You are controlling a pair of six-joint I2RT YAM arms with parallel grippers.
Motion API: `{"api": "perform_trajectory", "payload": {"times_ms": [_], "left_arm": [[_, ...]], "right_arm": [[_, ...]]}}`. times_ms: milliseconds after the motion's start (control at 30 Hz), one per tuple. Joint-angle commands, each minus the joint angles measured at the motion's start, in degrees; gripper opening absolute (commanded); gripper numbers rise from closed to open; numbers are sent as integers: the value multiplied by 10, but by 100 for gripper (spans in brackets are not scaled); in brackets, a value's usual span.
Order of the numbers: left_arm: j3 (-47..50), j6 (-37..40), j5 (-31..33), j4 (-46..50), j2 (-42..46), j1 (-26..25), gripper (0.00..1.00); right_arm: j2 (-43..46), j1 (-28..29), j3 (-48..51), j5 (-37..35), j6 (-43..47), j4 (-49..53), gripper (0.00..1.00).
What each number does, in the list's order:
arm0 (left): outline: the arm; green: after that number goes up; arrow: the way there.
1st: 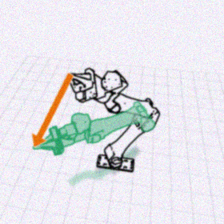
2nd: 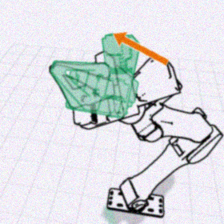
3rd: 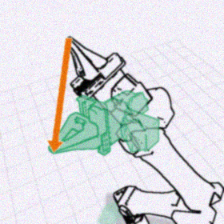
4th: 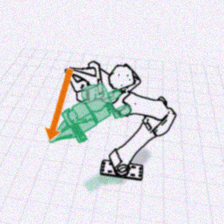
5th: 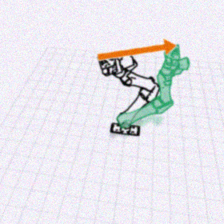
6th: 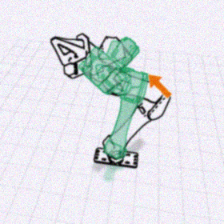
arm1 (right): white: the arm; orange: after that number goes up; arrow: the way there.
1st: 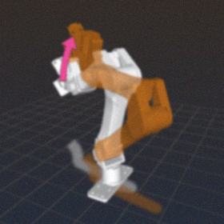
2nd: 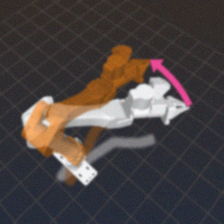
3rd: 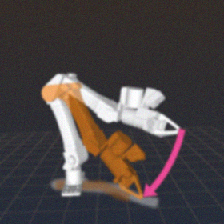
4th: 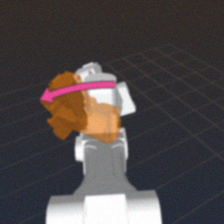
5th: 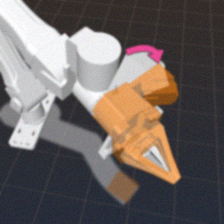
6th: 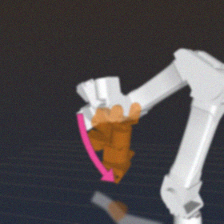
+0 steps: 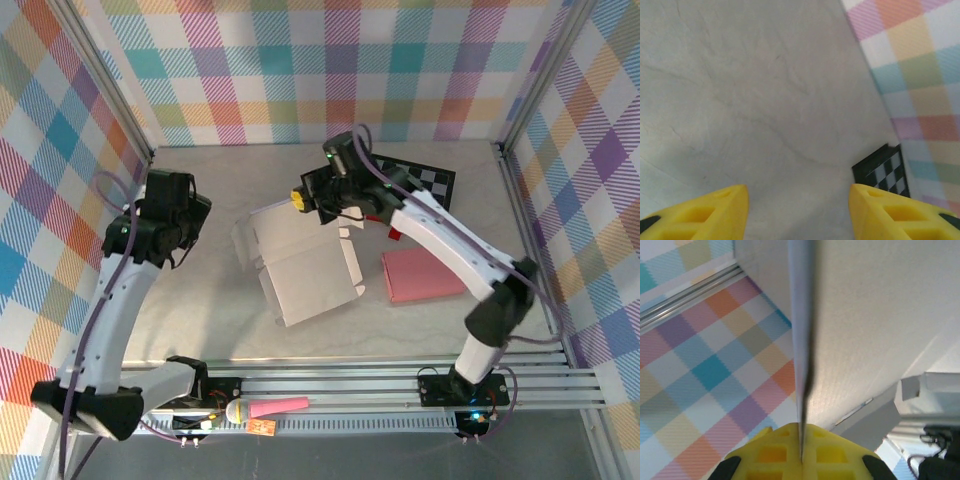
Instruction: Fold the paper box
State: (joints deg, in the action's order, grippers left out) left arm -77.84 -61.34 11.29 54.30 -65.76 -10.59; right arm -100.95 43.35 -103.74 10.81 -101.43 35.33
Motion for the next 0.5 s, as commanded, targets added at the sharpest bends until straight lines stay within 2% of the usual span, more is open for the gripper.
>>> {"api": "perform_trajectory", "payload": {"times_ms": [0,100,200,367,467], "left_arm": [[21,108,-130,-25,-9,35,54],[49,188,-202,-55,-21,58,54],[83,242,-226,-67,-25,71,51],[150,308,-247,-86,-38,91,43],[182,337,-239,-99,-46,92,38]], "right_arm": [[-34,-11,2,51,57,-77,0],[-37,-16,69,54,77,-197,0],[-45,-23,138,79,92,-324,0],[-55,-35,203,116,106,-422,0],[-68,-41,204,141,133,-431,0]]}}
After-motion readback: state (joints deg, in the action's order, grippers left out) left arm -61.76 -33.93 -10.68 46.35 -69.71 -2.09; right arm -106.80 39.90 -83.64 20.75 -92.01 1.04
